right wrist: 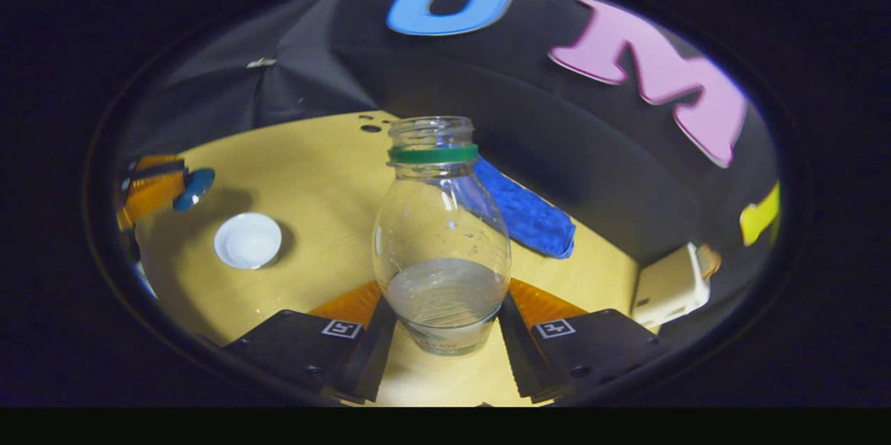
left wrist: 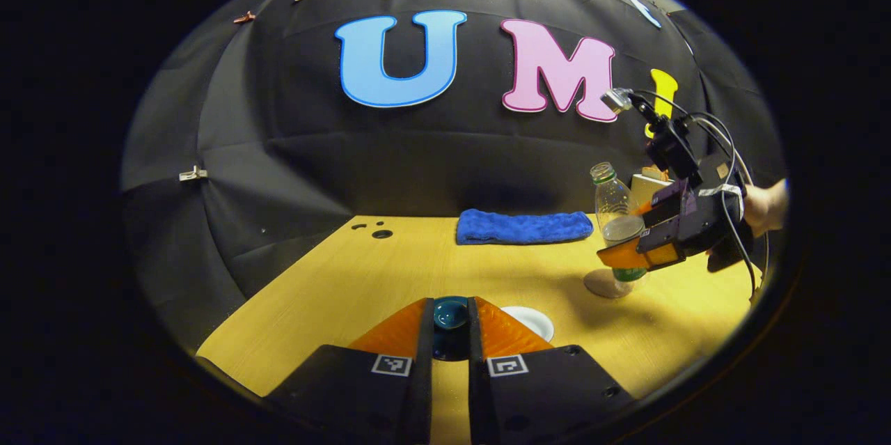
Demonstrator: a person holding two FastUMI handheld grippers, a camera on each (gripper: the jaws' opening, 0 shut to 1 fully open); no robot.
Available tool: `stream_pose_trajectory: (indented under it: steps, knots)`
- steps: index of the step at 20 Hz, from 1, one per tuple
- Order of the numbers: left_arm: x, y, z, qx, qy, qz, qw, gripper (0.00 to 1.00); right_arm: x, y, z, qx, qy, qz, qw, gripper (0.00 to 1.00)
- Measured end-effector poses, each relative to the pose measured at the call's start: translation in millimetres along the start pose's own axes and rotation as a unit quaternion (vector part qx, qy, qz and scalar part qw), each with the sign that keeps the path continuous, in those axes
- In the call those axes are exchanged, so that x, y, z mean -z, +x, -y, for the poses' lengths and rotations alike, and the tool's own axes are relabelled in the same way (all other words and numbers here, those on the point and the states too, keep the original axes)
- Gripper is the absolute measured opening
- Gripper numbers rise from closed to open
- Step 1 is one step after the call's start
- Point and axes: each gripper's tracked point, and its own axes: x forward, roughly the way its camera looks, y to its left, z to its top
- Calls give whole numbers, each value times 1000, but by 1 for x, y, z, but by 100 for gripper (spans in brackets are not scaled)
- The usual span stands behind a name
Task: Open the teacup lid with one hand, grasp the water bottle and pour water into the teacup with the other hand; after pouring, place the water bottle on the coaster and then close the teacup lid.
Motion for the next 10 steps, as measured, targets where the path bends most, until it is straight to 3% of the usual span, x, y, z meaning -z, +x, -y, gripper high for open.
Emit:
stream_pose_trajectory:
  steps: [2,3,5,7,9,10]
  knots:
    - [-9,7,3,-4,4,10,1000,25,-5,4,2,9,51,33,998,75]
    - [-11,9,3,-7,4,13,1000,25,-10,5,5,20,62,52,997,71]
    - [-9,13,2,-16,1,12,1000,25,-23,6,16,38,75,95,992,75]
    - [-3,13,0,-23,-7,4,1000,25,-25,6,15,32,95,118,988,71]
    - [2,12,0,-29,-19,-2,999,22,-25,6,16,32,117,130,984,74]
    - [5,13,0,-29,-23,-7,999,26,-25,7,18,37,131,136,981,75]
